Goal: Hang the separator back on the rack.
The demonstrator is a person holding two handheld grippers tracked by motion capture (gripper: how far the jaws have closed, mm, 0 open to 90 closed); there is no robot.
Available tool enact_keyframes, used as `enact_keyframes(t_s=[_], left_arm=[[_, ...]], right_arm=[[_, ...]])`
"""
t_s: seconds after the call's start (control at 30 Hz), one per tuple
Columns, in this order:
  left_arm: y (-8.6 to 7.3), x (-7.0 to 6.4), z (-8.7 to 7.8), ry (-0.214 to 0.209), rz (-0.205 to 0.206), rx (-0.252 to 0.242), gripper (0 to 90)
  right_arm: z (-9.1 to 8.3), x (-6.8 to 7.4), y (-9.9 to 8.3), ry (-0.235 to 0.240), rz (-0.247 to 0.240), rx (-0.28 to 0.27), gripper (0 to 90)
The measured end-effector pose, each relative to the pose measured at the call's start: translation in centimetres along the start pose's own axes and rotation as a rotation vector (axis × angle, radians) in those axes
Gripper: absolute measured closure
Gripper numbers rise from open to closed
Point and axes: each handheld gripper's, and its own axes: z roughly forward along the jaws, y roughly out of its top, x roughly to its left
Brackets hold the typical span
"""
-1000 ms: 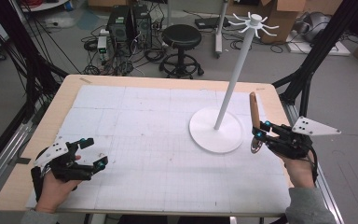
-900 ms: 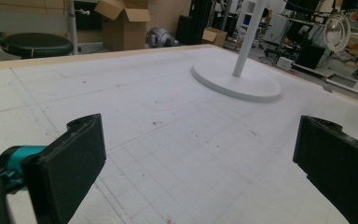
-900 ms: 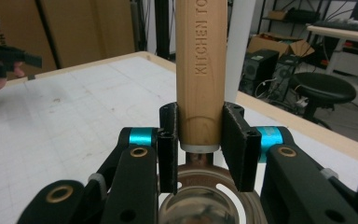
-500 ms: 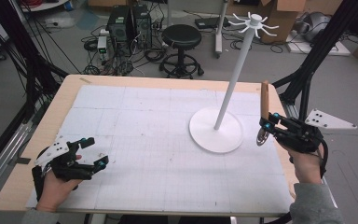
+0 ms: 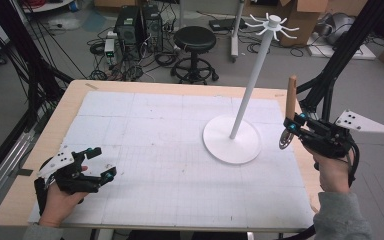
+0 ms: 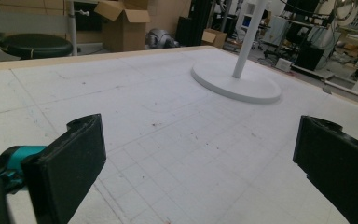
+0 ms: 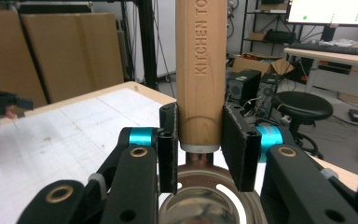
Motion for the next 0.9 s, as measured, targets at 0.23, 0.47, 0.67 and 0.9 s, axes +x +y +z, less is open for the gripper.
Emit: enact_keyframes(t_s=[0.23,0.47,0.67,0.9], left_arm=[[0.0,0.0,0.0,-0.002,-0.003,0.001,2.9],[0.0,0.0,0.0,-0.004,-0.004,0.000,2.9],[0.0,0.0,0.0,-0.005,-0.004,0.000,2.9],[0.0,0.0,0.0,-0.006,-0.004,-0.001,2.9]], right_arm=[[0.1,-0.2,0.9,-0.003,0.014,-0.003,69.2],[0.3,-0.3,1.8,-0.005,0.024,-0.013,69.1],[0.4,-0.5,2.6,-0.021,0.020,-0.016,69.2],[0.6,-0.7,3.2,-0.028,0.027,-0.027,69.2]])
